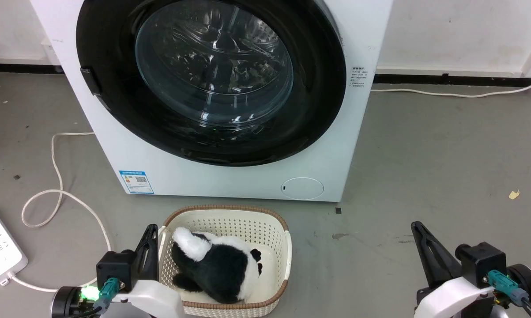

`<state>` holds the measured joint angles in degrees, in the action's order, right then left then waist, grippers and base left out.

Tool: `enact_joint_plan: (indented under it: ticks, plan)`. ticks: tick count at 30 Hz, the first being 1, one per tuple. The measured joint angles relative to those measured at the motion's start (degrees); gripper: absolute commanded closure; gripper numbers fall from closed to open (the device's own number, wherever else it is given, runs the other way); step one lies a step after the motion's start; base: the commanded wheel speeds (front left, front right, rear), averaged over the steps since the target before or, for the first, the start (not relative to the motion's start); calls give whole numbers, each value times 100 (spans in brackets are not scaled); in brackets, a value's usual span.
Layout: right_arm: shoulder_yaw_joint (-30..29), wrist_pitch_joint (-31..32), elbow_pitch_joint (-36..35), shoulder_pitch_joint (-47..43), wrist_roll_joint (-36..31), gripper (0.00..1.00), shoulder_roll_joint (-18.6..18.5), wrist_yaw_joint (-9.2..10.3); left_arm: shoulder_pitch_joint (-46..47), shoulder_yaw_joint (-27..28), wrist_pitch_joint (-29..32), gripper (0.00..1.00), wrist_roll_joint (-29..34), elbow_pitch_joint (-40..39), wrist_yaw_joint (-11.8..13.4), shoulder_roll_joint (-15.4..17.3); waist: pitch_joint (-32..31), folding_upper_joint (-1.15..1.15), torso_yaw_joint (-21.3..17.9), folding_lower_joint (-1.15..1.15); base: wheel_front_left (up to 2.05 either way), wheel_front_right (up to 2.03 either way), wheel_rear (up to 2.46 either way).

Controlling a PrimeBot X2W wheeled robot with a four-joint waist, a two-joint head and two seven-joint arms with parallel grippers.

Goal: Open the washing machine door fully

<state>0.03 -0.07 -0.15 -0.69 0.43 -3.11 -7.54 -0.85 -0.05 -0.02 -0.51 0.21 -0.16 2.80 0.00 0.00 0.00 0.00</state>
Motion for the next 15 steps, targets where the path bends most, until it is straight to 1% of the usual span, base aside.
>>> enact_joint_plan:
  ticks: [15]
  plan:
    - [2, 0, 0, 0, 0, 100, 0, 0, 0, 0, 0, 100, 0, 0, 0, 0, 0, 0, 0, 0, 0, 0, 0]
